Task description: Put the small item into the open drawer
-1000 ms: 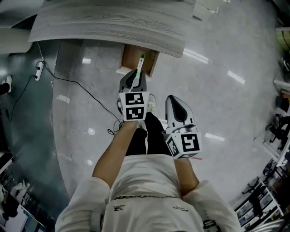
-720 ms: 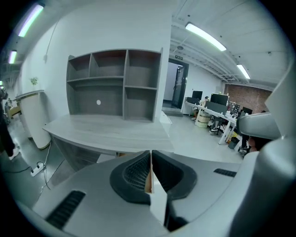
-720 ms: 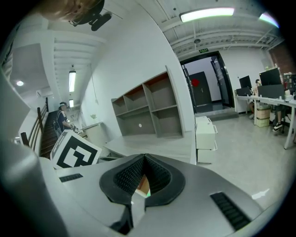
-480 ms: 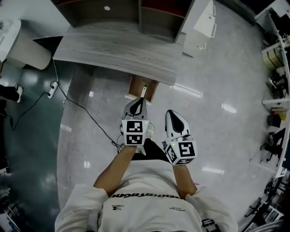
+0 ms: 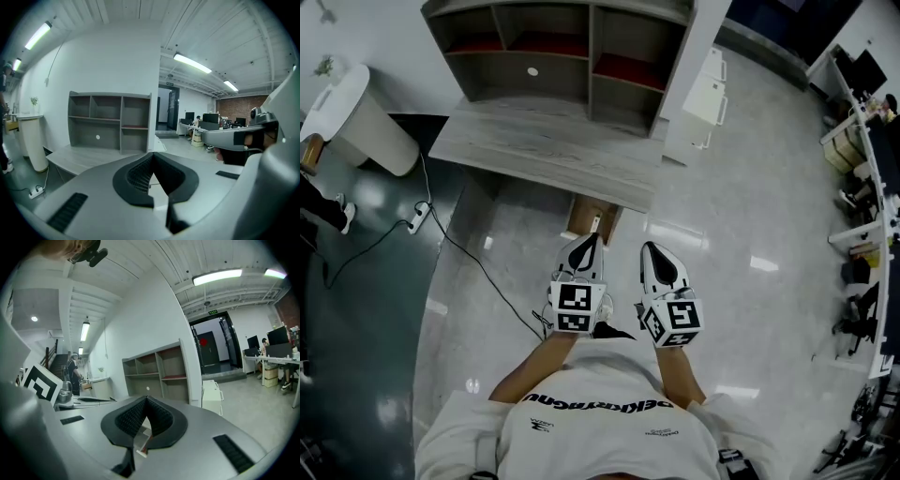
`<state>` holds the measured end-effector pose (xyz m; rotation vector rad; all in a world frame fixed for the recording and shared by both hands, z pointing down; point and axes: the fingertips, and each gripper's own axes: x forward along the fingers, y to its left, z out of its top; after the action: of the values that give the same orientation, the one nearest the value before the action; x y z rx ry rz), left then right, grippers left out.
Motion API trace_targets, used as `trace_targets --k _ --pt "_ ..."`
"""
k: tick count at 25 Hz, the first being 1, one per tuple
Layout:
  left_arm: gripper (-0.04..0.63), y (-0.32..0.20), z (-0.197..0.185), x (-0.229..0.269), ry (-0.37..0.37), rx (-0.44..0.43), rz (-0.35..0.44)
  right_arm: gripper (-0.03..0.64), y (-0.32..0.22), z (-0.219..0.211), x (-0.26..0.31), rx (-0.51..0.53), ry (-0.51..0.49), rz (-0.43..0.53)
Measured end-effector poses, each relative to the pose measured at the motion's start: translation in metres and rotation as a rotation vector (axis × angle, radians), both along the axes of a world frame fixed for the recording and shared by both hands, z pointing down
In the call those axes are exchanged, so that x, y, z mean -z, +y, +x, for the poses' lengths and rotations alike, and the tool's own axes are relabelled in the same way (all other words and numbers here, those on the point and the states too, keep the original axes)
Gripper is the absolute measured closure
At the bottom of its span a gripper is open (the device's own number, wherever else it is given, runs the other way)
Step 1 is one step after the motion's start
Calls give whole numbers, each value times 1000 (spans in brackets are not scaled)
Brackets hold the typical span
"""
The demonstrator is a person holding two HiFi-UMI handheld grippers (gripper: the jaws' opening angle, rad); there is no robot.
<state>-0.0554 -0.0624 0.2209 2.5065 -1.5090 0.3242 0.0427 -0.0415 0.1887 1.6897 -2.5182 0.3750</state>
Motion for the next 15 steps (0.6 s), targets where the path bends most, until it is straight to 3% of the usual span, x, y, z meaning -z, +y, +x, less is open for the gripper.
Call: trace_targets --k 15 --pt "580 14 -9 65 21 -21 155 584 -8 -7 51 10 20 109"
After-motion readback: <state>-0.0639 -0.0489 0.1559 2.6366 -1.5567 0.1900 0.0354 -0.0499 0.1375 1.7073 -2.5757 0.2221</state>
